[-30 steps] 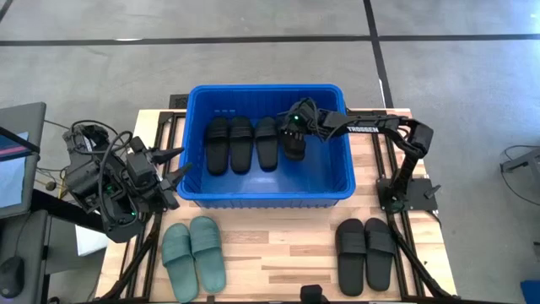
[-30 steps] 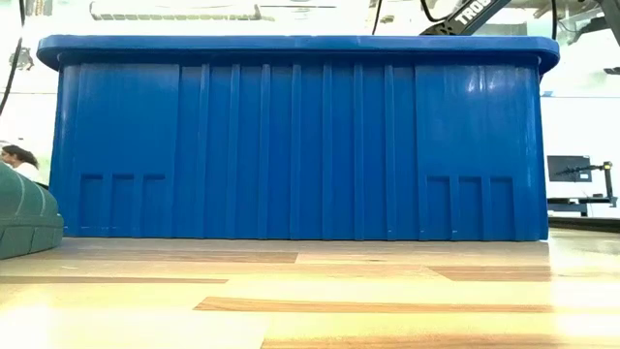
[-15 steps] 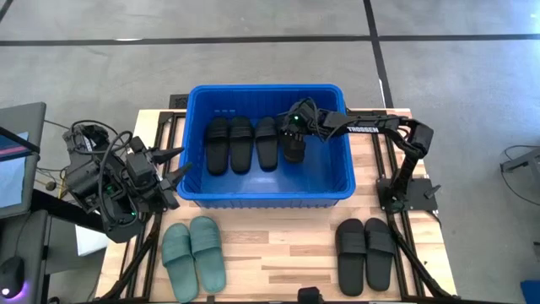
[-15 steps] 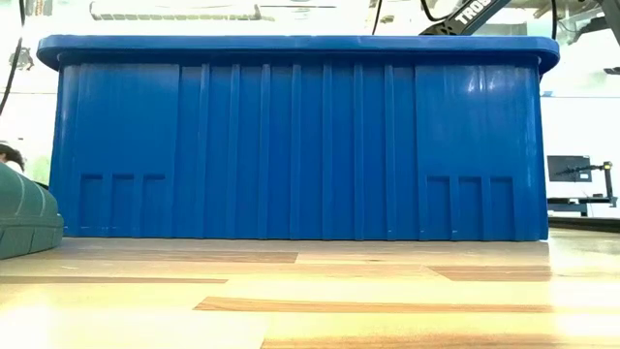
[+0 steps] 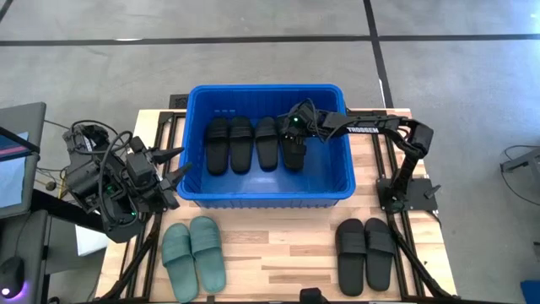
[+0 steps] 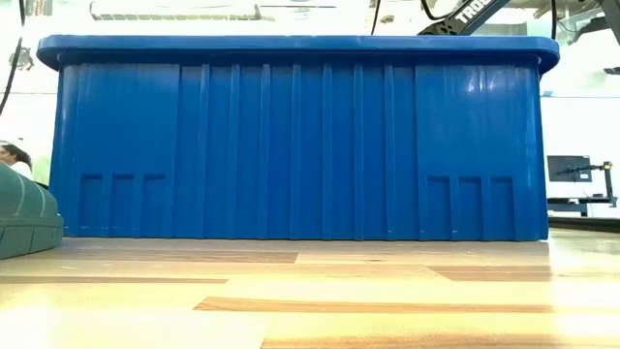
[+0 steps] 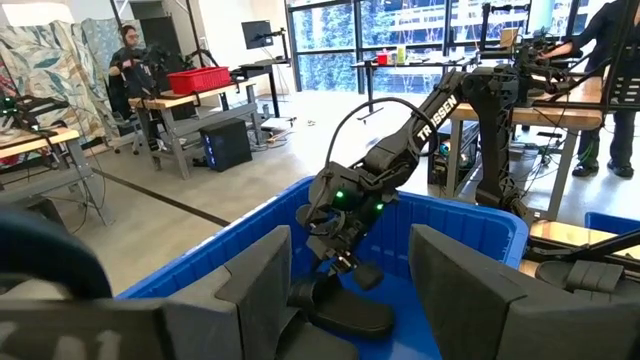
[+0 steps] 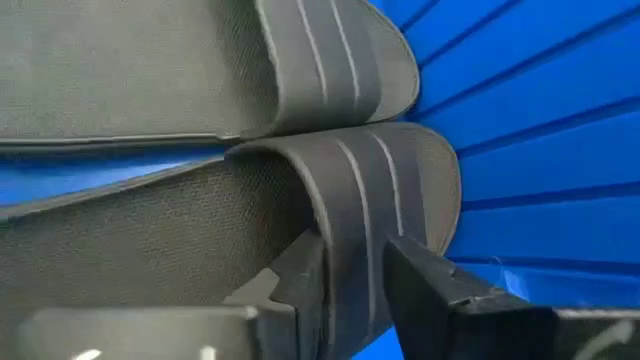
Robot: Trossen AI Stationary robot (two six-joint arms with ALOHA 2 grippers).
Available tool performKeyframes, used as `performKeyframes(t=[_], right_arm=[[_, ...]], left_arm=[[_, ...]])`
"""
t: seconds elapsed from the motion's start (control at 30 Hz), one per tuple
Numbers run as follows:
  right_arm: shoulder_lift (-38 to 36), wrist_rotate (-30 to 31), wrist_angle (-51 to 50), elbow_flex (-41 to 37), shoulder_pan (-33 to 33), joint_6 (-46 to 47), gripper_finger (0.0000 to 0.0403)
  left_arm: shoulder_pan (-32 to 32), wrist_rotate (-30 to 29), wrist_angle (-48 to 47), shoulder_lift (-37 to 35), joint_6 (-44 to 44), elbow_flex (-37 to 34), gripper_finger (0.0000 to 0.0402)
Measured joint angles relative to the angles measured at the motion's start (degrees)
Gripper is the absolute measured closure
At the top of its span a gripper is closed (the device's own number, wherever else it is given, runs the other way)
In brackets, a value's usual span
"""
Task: Pick and place slides into bin
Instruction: Put the black slide into the blue bin
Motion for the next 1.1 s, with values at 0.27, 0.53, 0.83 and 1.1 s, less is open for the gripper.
performKeyframes(t=[0.27,0.53,0.83,1.1], right_arm=[[0.0,0.0,-0.2,0.0,0.0,0.0,0.0283],[0.0,0.1,-2.0,0.0,-0.1,2.2,0.0295],[-0.1,0.1,-2.8,0.0,-0.1,5.6,0.0379],[-0.1,1.4,-3.0,0.0,0.0,9.7,0.0397]], left_arm=[[0.0,0.0,0.0,0.0,0.0,0.0,0.0209],[0.0,0.2,0.0,0.0,0.0,0.0,0.0209],[0.0,0.2,0.0,0.0,-0.1,0.0,0.0209],[0.0,0.9,0.0,0.0,-0.1,0.0,0.0209]])
